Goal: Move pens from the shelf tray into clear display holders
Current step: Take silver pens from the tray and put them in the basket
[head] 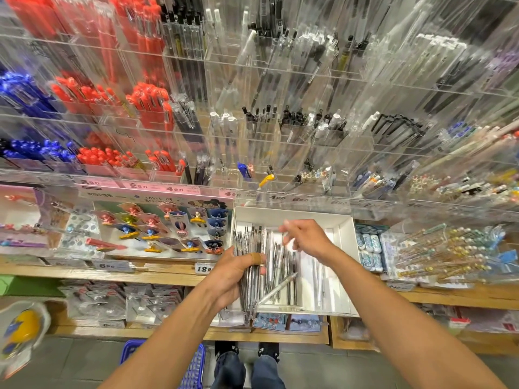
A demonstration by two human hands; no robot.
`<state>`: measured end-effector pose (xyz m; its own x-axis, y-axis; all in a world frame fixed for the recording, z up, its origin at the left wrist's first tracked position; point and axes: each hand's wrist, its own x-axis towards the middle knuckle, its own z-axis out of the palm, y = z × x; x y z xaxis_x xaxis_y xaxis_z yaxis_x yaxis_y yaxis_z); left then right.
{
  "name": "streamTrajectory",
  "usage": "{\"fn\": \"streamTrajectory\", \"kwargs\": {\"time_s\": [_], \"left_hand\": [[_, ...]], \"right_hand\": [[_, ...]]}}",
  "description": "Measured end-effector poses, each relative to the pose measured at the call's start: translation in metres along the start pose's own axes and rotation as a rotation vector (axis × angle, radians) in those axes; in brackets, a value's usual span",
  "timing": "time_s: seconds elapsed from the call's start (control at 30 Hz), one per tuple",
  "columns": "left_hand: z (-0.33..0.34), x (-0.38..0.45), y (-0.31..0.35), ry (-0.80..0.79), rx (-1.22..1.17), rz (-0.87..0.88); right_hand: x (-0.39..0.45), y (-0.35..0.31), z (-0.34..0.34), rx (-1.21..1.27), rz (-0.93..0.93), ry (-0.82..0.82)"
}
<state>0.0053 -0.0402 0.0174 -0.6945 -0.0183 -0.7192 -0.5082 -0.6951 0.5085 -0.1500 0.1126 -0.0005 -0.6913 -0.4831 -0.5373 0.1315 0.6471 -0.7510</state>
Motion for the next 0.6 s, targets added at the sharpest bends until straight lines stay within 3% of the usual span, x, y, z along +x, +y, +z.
{"fn": "streamTrajectory", "kwargs": {"time_s": [0.07,0.13,0.3,0.43,0.6], "left_hand": [[-0.004,0.000,0.001,0.004,-0.041,-0.010],[-0.008,-0.001,0.001,-0.009,-0.044,-0.014],[-0.015,-0.001,-0.001,0.021,-0.067,-0.021],[-0.014,-0.002,-0.003,0.042,-0.058,0.000],[-0.010,-0.005,-0.001,0.046,-0.075,0.008]], "right_hand": [[0.013,0.024,-0.004,-0.425,0.046,0.045],[0.019,0.043,0.001,-0.715,0.103,-0.052],[0.017,0.062,0.018,-1.113,0.097,-0.081],[0.015,0.066,0.022,-0.988,0.119,-0.004],[0.015,0.064,0.013,-0.395,0.206,0.044]]}}
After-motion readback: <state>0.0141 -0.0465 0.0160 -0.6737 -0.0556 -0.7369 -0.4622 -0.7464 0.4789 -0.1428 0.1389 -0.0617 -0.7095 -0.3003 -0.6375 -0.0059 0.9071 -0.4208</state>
